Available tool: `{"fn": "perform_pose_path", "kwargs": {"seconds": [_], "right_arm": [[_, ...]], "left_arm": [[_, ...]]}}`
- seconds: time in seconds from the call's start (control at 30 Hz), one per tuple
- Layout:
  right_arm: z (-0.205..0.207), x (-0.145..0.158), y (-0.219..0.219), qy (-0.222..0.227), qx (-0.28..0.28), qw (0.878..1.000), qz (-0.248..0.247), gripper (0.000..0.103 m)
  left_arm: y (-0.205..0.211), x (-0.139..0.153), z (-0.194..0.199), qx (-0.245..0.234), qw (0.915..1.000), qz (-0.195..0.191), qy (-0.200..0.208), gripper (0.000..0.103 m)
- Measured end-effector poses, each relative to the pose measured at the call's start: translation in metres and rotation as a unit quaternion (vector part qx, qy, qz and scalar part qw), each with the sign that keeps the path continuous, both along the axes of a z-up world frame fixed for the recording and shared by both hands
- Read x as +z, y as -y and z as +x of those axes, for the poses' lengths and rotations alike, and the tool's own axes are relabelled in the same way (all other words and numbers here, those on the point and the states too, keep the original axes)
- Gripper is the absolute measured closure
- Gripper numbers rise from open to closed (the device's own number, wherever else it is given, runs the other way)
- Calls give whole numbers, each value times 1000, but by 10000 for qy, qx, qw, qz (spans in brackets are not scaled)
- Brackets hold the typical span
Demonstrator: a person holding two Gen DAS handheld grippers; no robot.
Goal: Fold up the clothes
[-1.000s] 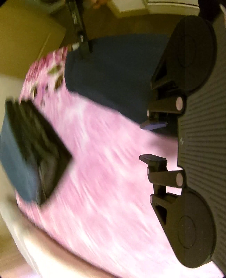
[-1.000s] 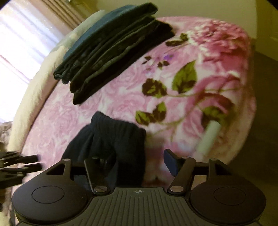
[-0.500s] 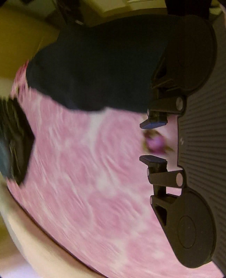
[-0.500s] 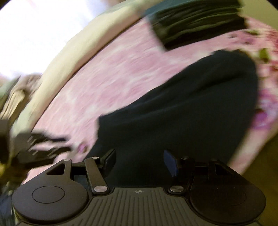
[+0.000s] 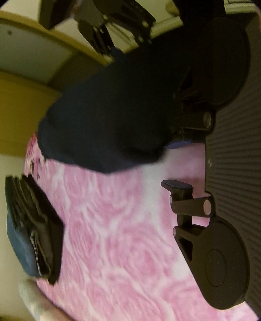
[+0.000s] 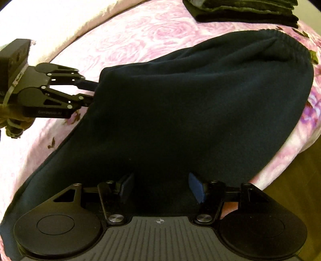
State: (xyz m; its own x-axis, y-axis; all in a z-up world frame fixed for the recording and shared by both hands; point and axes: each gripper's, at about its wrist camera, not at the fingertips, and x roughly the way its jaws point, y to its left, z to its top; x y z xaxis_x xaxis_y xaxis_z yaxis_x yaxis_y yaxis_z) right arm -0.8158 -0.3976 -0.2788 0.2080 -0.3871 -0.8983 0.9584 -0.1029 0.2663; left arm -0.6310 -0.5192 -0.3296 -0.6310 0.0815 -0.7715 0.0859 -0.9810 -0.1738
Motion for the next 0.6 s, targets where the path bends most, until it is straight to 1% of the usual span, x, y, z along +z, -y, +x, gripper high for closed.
{"fn": "perform_pose_path", "kwargs": {"seconds": [0.07, 0.13, 0.17, 0.2, 0.23, 0.3, 0.33, 0.4, 0.43, 0.47, 0.5, 0.53, 0.6], "right_arm": [[-1, 0, -1, 34, 23, 10000, -27, 39], [-3, 0, -3, 67, 25, 10000, -24, 39], [-5, 0, -5, 84, 24, 10000, -22, 39], [-7, 0, -5, 105, -13, 9999, -3, 39], [-10, 0, -6, 126, -50, 9999, 16, 39], [-14, -1, -7, 183, -120, 9998, 43, 39], [-16, -1, -7, 217, -153, 9996, 51, 39], [-20, 0, -8, 256, -167, 9995, 82, 39], [-20, 3, -8, 231, -134, 9996, 99, 39], [-17, 5, -7, 113, -30, 9998, 130, 39], [-14, 7, -6, -16, 81, 9998, 155, 39], [-8, 13, -3, -274, 286, 9992, 89, 39], [10, 23, -1, -384, 813, 9956, -250, 39]], "left_arm": [[4, 1, -5, -21, 9994, 332, -55, 74], [9, -1, -14, 76, 9989, 460, -78, 73], [14, -3, -19, 205, 9984, 523, -77, 73], [19, -5, -22, 403, 9974, 592, -54, 68], [23, -8, -26, 584, 9963, 635, -25, 66], [27, -11, -28, 757, 9963, 398, 81, 66], [24, -8, -26, 800, 9968, 49, 71, 66], [24, -4, -21, 872, 9956, -335, 61, 66], [29, -5, -18, 956, 9952, -202, 61, 66], [33, -7, -17, 1023, 9947, -63, 82, 66], [35, -7, -19, 1030, 9946, -19, 94, 66], [37, -8, -20, 1039, 9945, 27, 103, 66], [47, -7, -22, 1120, 9935, 191, 112, 66]]}}
